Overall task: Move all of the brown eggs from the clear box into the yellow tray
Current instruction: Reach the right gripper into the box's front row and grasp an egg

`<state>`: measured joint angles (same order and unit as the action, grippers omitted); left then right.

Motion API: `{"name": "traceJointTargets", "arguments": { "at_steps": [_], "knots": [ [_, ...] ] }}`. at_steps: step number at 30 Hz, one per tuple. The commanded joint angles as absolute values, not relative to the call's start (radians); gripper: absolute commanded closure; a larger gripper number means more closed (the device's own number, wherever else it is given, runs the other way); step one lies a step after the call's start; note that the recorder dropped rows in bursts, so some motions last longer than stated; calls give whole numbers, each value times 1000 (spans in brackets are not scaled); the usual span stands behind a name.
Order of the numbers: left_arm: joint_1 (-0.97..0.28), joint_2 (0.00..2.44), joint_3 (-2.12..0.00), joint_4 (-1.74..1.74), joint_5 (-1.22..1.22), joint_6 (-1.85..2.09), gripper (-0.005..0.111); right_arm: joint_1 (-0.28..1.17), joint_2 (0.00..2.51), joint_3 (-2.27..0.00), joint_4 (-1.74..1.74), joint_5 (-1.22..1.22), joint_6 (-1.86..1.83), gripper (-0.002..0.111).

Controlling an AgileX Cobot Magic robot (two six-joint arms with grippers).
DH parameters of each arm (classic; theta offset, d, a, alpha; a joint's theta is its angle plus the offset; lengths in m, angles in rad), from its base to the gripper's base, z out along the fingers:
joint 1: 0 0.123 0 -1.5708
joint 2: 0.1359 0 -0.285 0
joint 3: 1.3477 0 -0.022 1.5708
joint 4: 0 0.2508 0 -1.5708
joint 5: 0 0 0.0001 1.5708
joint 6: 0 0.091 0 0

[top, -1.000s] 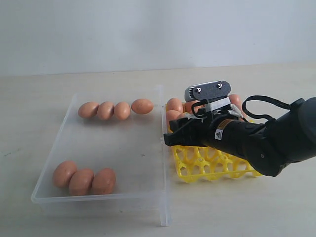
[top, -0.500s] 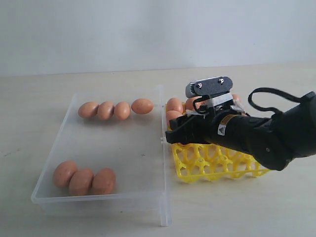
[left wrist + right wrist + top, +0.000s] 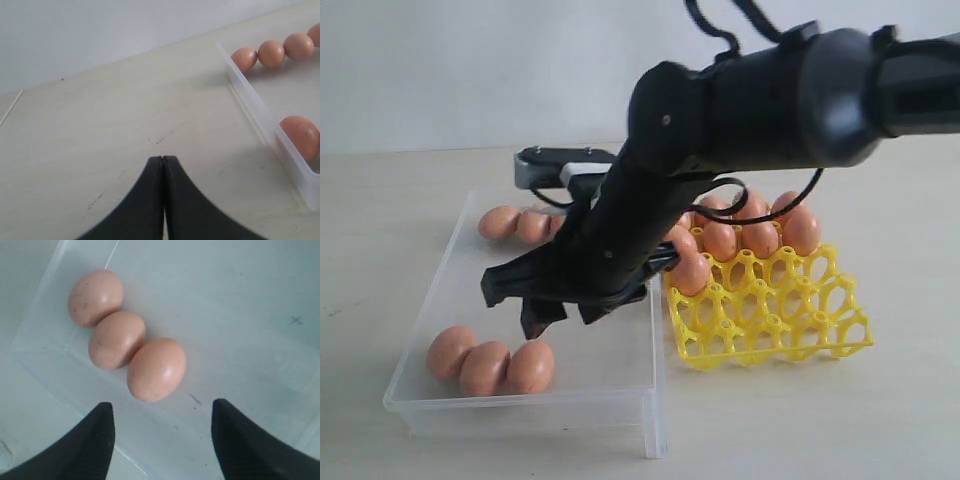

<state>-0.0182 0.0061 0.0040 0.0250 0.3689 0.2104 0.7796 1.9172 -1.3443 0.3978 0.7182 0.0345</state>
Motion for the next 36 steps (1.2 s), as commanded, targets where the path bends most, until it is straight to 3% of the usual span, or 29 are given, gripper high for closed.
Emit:
{"name": "traceJointTargets", "arguments": {
  "at_steps": [1,21,24,30,33,36],
  "knots": [
    [-20,0,0,25,361,205,107,803,1991,-1403,416,731,56,49],
    [-20,0,0,25,361,205,107,803,2194,-1528,374,696,132,50],
    [-20,0,0,25,361,205,107,803,2197,-1534,361,700,135,60],
    [-20,0,0,25,361,205,107,803,2197,-1534,336,713,109,108],
    [-20,0,0,25,361,205,107,803,2173,-1519,268,665,102,108],
    [-20,0,0,25,361,205,107,803,2076,-1405,160,413,102,108]
  ]
}}
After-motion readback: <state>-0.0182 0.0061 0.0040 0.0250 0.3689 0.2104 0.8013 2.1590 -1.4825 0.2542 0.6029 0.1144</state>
